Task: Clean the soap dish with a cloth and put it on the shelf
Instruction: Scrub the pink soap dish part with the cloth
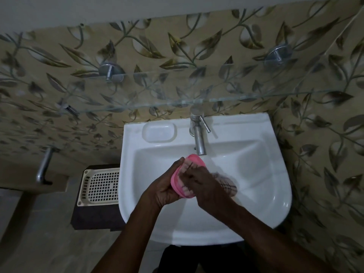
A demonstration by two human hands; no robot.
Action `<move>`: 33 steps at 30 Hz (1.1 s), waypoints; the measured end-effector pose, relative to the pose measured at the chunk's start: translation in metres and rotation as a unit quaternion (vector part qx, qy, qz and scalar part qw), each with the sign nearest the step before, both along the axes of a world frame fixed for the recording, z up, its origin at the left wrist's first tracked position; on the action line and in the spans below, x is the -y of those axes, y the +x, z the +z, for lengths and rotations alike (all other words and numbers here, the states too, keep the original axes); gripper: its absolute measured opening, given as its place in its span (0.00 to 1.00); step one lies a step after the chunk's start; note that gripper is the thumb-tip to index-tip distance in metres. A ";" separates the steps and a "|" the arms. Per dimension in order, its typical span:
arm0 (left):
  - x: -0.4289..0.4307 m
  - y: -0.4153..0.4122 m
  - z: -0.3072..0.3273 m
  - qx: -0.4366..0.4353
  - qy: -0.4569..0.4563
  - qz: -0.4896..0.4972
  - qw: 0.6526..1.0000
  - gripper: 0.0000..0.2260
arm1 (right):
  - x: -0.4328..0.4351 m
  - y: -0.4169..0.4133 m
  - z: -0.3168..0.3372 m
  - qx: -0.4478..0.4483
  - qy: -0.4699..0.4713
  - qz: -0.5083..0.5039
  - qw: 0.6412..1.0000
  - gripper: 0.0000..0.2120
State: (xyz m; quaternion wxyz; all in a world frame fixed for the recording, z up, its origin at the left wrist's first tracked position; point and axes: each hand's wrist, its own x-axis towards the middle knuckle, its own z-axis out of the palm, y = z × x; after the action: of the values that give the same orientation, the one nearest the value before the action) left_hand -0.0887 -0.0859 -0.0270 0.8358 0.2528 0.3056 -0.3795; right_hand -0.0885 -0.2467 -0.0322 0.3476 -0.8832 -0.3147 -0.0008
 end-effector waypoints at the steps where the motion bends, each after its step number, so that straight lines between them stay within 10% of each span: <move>1: -0.001 0.000 -0.002 -0.010 -0.020 0.001 1.000 0.26 | 0.005 0.002 -0.003 0.032 -0.020 0.037 0.999 0.16; 13: -0.002 -0.004 -0.008 0.048 -0.027 0.032 0.998 0.32 | 0.000 0.011 -0.015 -0.016 0.044 -0.081 0.996 0.06; 17: -0.004 -0.007 -0.012 0.015 -0.060 0.058 0.996 0.38 | -0.004 0.006 -0.001 0.037 0.008 0.027 0.999 0.17; 20: -0.001 -0.011 -0.015 0.038 -0.046 0.062 0.996 0.34 | -0.003 0.016 -0.007 -0.089 0.082 -0.053 0.991 0.07; 25: -0.003 -0.012 -0.017 0.052 -0.064 0.081 0.993 0.34 | -0.011 0.003 0.004 0.010 0.042 -0.014 0.999 0.14; 33: 0.009 -0.020 -0.020 0.102 -0.038 0.122 0.987 0.32 | -0.027 0.006 0.007 -0.171 0.074 -0.241 0.952 0.15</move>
State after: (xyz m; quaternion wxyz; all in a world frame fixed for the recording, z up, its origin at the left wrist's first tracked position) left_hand -0.1086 -0.0948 -0.0470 0.9114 0.2194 0.2332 -0.2585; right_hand -0.0825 -0.2198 -0.0256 0.4499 -0.8916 -0.0271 0.0428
